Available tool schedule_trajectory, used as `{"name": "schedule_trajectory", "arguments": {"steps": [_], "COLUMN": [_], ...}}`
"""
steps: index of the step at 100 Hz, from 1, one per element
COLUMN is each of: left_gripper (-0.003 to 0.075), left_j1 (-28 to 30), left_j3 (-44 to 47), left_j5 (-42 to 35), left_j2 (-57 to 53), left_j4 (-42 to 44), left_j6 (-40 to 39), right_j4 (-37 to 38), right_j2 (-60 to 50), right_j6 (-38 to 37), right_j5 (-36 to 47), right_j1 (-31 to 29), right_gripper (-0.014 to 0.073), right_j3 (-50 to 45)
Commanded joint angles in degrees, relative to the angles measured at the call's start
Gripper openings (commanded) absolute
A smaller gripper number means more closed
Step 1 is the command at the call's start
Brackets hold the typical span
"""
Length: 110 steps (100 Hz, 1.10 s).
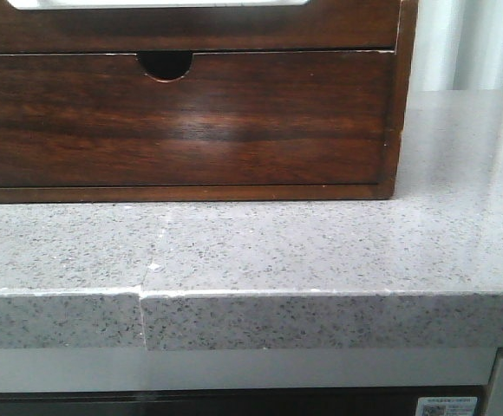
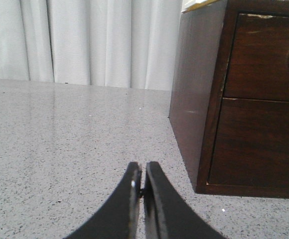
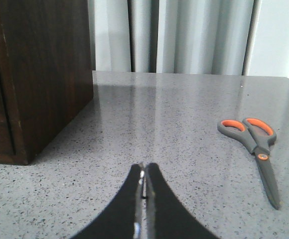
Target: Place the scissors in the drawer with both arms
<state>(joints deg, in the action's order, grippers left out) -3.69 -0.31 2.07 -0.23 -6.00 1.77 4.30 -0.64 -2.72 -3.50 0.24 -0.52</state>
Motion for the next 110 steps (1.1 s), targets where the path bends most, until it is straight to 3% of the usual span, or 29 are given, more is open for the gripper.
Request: {"name": "schedule_trajectory", "arguments": {"steps": [1, 76, 84, 99, 110], "left_gripper": [-0.002, -0.002, -0.002, -0.002, -0.002], "left_j1": [0.1, 0.1, 0.1, 0.1, 0.1], "left_j3": [2.1, 2.1, 1.5, -3.9, -10.1], "left_j5": [-4.3, -5.6, -6.4, -5.4, -0.2], "left_j2": [-1.7, -1.7, -1.7, -1.7, -0.4], "left_j4": [-0.5, -0.6, -1.3, -3.5, -3.5], "left_j6": [-0.4, -0.4, -0.4, -0.4, -0.4], "right_j4": [-0.1, -0.1, -2.6, -5.3, -5.3], "right_j2": [-1.2, -1.2, -1.2, -0.8, 1.4], "right_j6": [0.6, 0.6, 0.5, 0.5, 0.5], "right_j5": [4.3, 5.5, 5.5, 0.8, -5.3], "right_j1": [-0.4, -0.4, -0.4, -0.4, -0.4], "right_gripper": [-0.0069, -0.0069, -0.0069, -0.0069, -0.0069], "right_j3": [-1.0, -1.0, -0.2, 4.9, 11.4]}}
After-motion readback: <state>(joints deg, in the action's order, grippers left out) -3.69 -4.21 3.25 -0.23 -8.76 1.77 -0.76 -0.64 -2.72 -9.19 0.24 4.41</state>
